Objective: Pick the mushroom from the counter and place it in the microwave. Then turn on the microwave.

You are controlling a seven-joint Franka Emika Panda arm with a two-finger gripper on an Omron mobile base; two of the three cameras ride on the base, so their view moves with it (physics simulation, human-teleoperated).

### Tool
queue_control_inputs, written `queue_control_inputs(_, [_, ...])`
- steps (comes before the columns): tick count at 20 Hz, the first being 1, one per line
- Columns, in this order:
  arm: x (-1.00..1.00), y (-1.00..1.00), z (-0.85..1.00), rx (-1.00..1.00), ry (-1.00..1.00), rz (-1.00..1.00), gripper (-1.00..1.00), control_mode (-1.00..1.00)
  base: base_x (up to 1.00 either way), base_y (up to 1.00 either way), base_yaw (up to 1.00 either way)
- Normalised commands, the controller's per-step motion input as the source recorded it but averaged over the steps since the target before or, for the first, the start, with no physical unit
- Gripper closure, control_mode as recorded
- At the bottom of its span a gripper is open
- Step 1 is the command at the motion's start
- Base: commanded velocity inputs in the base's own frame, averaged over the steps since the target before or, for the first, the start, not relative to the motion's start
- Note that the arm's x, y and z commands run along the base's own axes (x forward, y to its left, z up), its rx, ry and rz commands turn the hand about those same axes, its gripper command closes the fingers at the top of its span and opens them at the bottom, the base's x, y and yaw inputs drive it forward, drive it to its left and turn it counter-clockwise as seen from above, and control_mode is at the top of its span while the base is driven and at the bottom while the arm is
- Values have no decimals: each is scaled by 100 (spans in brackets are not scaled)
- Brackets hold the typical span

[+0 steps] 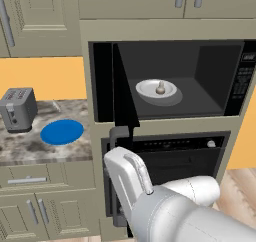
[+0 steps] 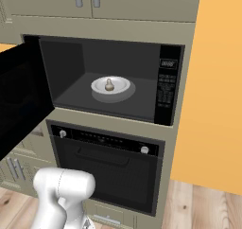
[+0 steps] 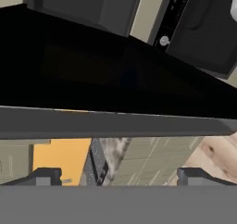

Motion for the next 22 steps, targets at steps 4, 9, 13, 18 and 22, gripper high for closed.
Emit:
queue_control_inputs(4, [31, 12, -43, 11, -11, 0, -100, -100, 0, 0, 0])
queue_control_inputs(9, [28, 7, -41, 8, -11, 0, -100, -100, 0, 0, 0])
queue_control_inputs(13, [26, 4, -38, 3, -6, 0, -100, -100, 0, 0, 0])
queue_control_inputs(18, [32, 0, -36, 4, -1, 0, -100, -100, 0, 0, 0])
queue_control_inputs(22, [31, 2, -34, 3, -5, 0, -100, -100, 0, 0, 0])
